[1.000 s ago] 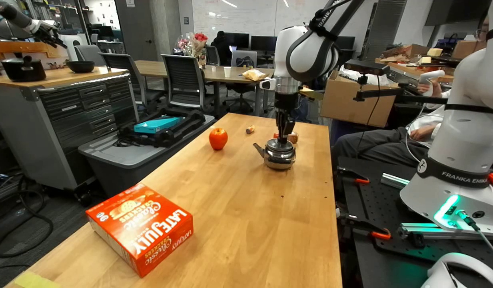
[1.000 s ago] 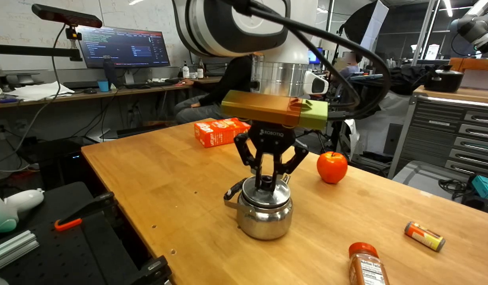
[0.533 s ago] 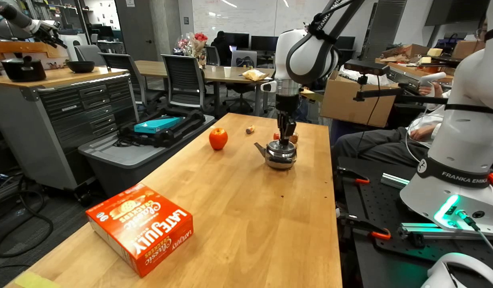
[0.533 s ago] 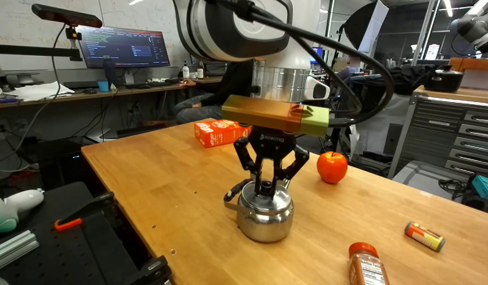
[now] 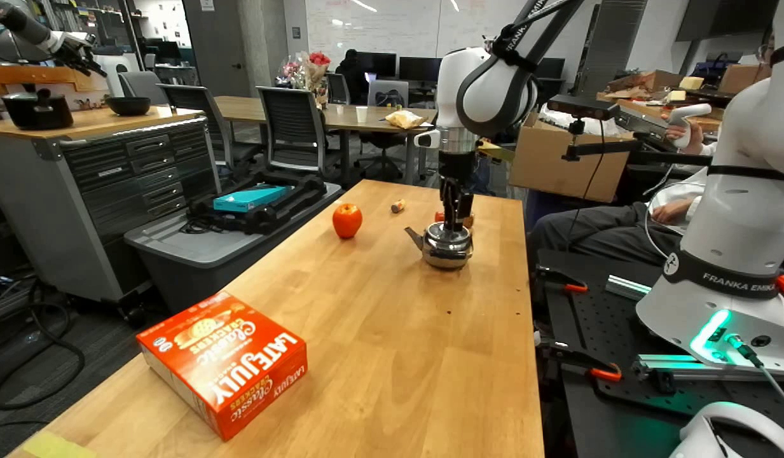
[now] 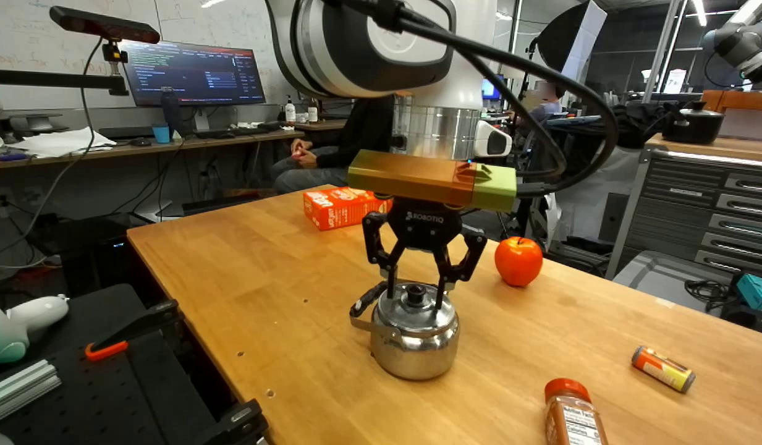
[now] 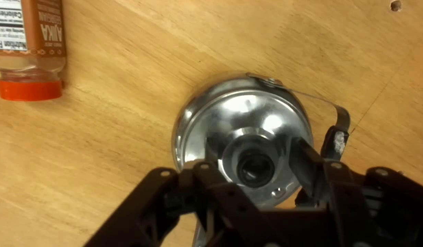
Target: Cover the kettle with the lid on the table
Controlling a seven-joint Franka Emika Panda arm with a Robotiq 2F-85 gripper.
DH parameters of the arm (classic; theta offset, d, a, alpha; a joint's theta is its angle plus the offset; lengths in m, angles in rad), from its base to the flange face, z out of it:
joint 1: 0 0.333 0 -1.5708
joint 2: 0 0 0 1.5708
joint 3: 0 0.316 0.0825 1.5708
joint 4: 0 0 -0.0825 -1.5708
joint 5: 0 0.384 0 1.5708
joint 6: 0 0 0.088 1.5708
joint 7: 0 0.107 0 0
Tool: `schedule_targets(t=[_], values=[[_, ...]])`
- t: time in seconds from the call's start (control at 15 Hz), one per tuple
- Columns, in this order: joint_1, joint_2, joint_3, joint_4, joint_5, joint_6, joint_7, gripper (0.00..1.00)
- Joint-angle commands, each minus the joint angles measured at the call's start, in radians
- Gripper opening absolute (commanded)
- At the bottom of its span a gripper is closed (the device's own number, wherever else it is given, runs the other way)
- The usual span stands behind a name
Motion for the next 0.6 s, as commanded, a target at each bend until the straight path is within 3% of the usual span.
schedule_targets(t=[0.0, 0.07, 0.53], values=[[-0.014, -0.026, 0.015, 0.001, 0.010, 0.000, -0.022, 0.90], [-0.014, -0.033, 0.017, 0.000, 0.015, 0.000, -0.025, 0.99], [0.006, -0.132, 0.031, -0.011, 0.068, -0.011, 0.007, 1.00]])
